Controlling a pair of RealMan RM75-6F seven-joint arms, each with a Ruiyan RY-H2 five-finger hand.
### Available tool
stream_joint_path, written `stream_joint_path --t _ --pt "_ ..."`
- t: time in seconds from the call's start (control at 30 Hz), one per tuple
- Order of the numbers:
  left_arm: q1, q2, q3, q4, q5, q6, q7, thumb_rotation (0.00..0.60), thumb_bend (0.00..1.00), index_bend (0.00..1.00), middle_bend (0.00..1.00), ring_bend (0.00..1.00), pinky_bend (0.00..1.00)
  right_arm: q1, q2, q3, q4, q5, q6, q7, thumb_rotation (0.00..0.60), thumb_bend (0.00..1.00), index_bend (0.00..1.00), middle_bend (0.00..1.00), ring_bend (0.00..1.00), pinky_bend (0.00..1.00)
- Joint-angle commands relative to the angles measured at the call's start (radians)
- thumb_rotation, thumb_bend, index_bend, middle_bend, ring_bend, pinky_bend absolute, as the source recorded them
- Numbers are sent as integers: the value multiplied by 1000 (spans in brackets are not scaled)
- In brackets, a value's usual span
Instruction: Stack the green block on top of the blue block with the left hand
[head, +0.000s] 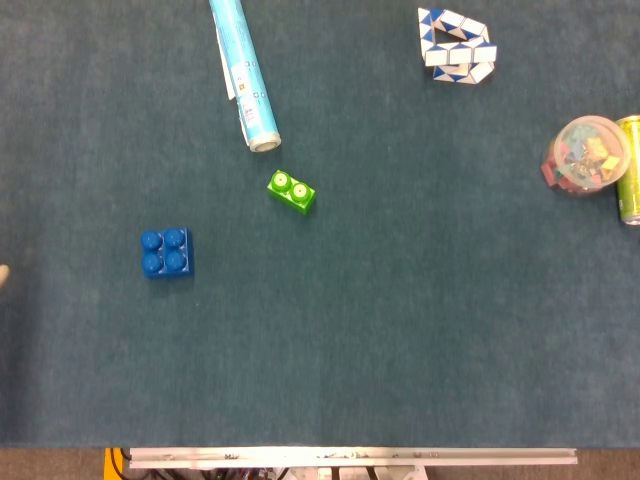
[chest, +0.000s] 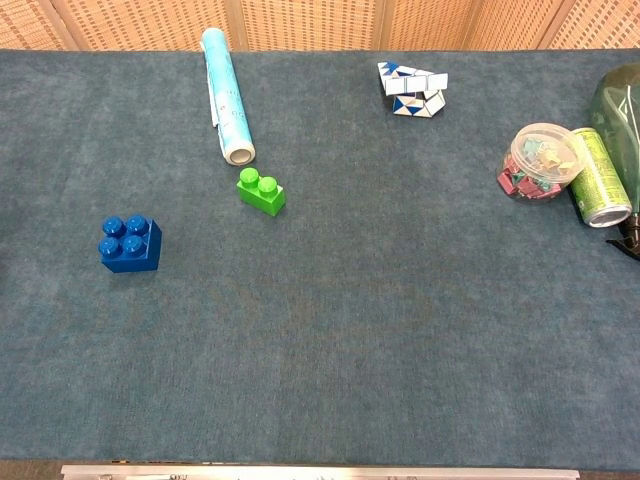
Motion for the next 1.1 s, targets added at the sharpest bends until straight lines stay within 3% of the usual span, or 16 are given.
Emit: stream_joint_path --t 0.03,0.17,0.43,0.83,1.1 --pt "-23 5 26 23 58 -42 -60 600 0 329 264 151 329 -4 9 -3 -9 0 2 -2 600 101 215 244 131 244" --pt "-51 16 36 20 86 -92 -128 600 0 337 196 84 223 -26 24 5 -29 -1 49 -20 600 101 215 253 131 203" --pt "-170 64 38 39 169 -246 -318 600 0 341 115 13 131 -41 40 19 -46 11 76 -12 600 101 216 258 131 151" --pt "-393 -16 5 187 204 -487 -481 600 33 377 58 0 126 -39 44 34 -42 47 52 -13 600 100 215 258 131 137" --pt "-480 -96 -3 280 244 -506 -607 600 133 376 32 0 127 -34 43 39 -36 68 27 -6 600 100 215 258 131 137"
